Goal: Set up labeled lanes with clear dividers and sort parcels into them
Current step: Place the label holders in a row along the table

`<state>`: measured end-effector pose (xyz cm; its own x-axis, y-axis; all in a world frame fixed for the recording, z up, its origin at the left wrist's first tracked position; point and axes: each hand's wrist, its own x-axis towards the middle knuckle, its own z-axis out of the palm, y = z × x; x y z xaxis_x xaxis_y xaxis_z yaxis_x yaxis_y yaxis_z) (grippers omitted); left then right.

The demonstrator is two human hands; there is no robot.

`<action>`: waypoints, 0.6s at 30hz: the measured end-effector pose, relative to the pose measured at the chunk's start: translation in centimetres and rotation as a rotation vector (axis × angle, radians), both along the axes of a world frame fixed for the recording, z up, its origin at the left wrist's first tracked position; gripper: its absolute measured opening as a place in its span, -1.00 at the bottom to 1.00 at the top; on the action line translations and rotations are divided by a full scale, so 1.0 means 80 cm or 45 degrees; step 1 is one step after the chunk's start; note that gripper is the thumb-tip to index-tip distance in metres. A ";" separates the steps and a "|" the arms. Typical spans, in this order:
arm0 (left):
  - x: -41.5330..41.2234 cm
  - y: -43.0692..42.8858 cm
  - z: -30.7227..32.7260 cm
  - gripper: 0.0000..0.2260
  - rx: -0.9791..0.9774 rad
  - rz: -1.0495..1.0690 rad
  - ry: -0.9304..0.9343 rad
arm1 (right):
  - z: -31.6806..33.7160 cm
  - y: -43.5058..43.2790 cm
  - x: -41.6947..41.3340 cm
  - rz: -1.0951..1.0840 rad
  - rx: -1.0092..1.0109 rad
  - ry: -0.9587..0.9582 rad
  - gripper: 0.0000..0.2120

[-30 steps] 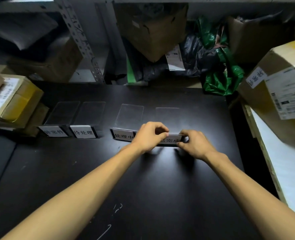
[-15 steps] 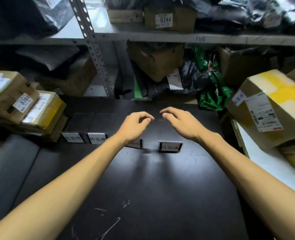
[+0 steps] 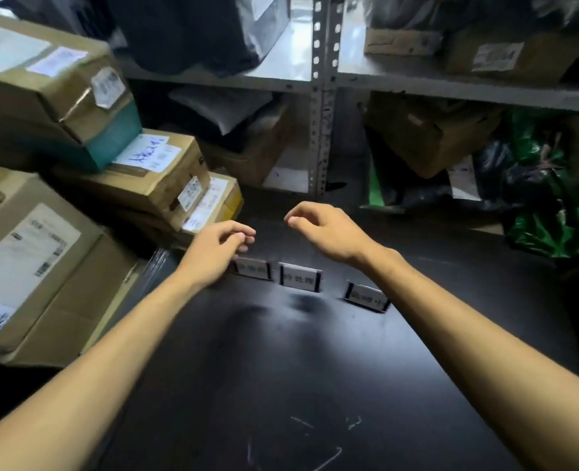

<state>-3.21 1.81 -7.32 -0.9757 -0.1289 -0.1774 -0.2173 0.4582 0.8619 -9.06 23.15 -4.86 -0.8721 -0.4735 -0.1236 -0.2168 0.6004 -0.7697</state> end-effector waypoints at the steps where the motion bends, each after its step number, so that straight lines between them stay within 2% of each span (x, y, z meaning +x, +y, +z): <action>1: 0.001 -0.012 -0.009 -0.77 0.014 0.013 -0.012 | -0.008 -0.015 -0.003 0.025 0.034 -0.007 -0.80; 4: 0.002 -0.050 -0.044 -0.76 0.030 0.035 -0.077 | -0.044 -0.065 -0.015 0.067 0.180 -0.013 -0.81; 10: 0.004 -0.086 -0.113 -0.73 0.118 0.077 -0.229 | -0.120 -0.135 -0.023 0.171 0.538 -0.094 -0.62; 13: 0.000 -0.087 -0.124 -0.73 0.175 0.092 -0.251 | -0.137 -0.151 -0.024 0.170 0.667 -0.009 -0.63; 18: -0.007 -0.087 -0.120 -0.74 0.181 0.067 -0.282 | -0.140 -0.159 -0.027 0.105 0.692 0.091 -0.72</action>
<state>-3.77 -5.18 -16.94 -0.9037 -0.1371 -0.4056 -0.4279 0.3190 0.8457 -11.19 10.42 -16.08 -0.8498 -0.4252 -0.3115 -0.3204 0.8859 -0.3353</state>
